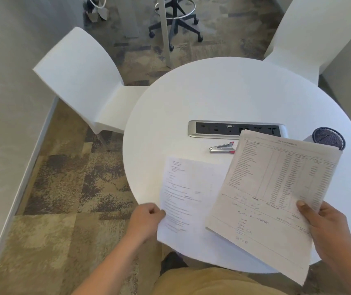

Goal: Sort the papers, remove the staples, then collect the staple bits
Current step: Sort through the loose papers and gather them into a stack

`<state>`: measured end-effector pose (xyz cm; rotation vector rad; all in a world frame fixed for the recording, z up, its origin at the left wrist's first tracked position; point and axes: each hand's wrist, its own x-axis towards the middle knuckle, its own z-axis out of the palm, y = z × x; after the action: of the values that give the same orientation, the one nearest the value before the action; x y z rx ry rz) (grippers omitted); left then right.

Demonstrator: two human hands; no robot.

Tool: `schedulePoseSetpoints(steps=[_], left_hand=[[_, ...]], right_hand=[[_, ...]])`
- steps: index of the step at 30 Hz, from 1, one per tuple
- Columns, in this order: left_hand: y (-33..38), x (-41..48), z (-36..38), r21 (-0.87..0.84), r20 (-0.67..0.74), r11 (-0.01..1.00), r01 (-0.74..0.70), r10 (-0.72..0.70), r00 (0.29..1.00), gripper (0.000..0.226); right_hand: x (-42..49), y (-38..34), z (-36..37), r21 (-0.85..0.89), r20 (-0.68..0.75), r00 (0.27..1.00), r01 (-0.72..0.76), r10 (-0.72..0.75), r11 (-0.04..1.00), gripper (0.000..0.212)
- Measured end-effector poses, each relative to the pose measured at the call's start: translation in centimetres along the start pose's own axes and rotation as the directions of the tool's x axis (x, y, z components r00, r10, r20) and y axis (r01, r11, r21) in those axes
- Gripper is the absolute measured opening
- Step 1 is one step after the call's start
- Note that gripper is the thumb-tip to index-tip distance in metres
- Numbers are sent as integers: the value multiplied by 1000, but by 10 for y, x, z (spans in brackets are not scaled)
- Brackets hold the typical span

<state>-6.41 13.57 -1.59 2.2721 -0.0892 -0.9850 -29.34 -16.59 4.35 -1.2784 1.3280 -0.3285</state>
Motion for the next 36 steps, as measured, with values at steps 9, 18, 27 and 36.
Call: schedulePoseSetpoints(steps=[9,18,27,36], left_hand=[[147,-71,-13,213,212,640,-738,707,674,31],[183,-93,67,182,554,422,-888,702,447,18],[167,-68,49,71,-150,501,-862,860,488,32],[148,-7,5,-533,377,846,32,203,904,40]], right_hand=[[-9,-2,26,-81,81,994,78,-72,994,12],[-23,-25,56,20,238,964,115,-117,993,52],[-25,-26,47,158,319,941,64,-113,985,14],[-19,-21,38,162,292,956,-20,-29,987,39]])
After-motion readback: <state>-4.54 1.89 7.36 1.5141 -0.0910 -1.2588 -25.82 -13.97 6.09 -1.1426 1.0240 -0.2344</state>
